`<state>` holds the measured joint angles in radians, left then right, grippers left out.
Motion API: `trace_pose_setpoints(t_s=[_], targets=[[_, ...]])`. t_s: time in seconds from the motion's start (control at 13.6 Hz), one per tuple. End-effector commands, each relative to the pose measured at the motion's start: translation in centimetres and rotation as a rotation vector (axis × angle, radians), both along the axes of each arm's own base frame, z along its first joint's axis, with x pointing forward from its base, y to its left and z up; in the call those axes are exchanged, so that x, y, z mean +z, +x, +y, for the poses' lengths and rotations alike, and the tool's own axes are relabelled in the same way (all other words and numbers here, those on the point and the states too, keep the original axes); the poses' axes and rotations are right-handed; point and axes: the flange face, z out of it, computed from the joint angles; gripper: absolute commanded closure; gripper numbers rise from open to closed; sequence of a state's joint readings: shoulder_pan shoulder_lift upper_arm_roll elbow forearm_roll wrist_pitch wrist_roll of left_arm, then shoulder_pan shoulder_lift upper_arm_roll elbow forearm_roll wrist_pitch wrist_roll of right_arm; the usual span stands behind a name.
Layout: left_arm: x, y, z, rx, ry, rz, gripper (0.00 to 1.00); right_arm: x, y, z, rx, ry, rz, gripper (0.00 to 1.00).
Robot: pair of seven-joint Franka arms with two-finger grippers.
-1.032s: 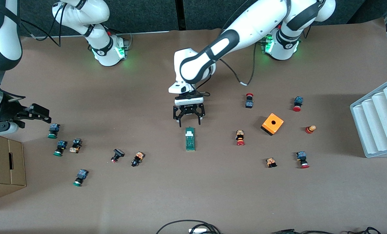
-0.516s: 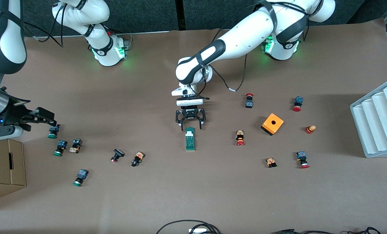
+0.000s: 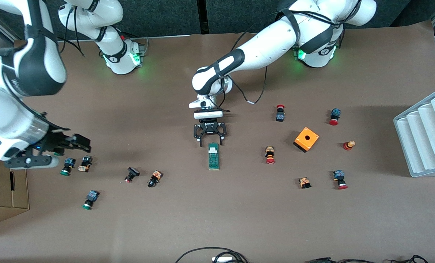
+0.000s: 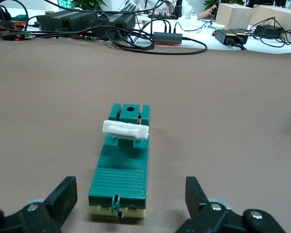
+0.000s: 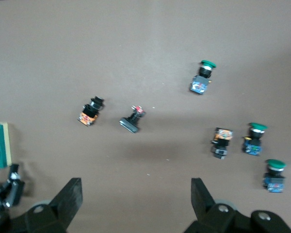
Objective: Close load switch with both arms
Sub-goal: 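Hold the switch base with the left gripper while the right gripper approaches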
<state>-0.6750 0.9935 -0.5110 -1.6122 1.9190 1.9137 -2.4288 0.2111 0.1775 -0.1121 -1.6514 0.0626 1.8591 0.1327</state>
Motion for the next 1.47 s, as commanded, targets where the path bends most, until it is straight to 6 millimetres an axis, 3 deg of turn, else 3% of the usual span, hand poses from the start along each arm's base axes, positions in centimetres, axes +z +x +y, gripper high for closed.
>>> trace_pose_setpoints(t_s=[0.0, 0.15, 0.29, 0.74, 1.03, 1.4], targets=[[-1.3, -0.9, -0.3, 0.031, -0.019, -0.050, 0.01, -2.0, 0.8, 4.6, -0.173, 0.015, 0.001, 0.00], [-1.8, -1.5, -0.1, 0.045, -0.016, -0.077, 0.03, -3.8, 0.7, 8.1, -0.286, 0.014, 0.021, 0.00], [-1.9, -1.3, -0.1, 0.036, -0.015, -0.084, 0.06, -3.7, 0.7, 10.1, -0.458, 0.082, 0.029, 0.00], [-2.8, -2.4, 0.8, 0.021, 0.020, -0.082, 0.21, -10.0, -1.1, 23.2, -0.767, 0.123, 0.033, 0.00], [-3.0, -2.4, 0.8, 0.004, 0.023, -0.095, 0.28, -14.4, -2.3, 28.7, -0.965, 0.192, 0.083, 0.00], [-3.0, -2.4, 0.8, 0.005, 0.021, -0.092, 0.30, -19.0, -5.4, 35.9, -1.136, 0.253, 0.083, 0.01]])
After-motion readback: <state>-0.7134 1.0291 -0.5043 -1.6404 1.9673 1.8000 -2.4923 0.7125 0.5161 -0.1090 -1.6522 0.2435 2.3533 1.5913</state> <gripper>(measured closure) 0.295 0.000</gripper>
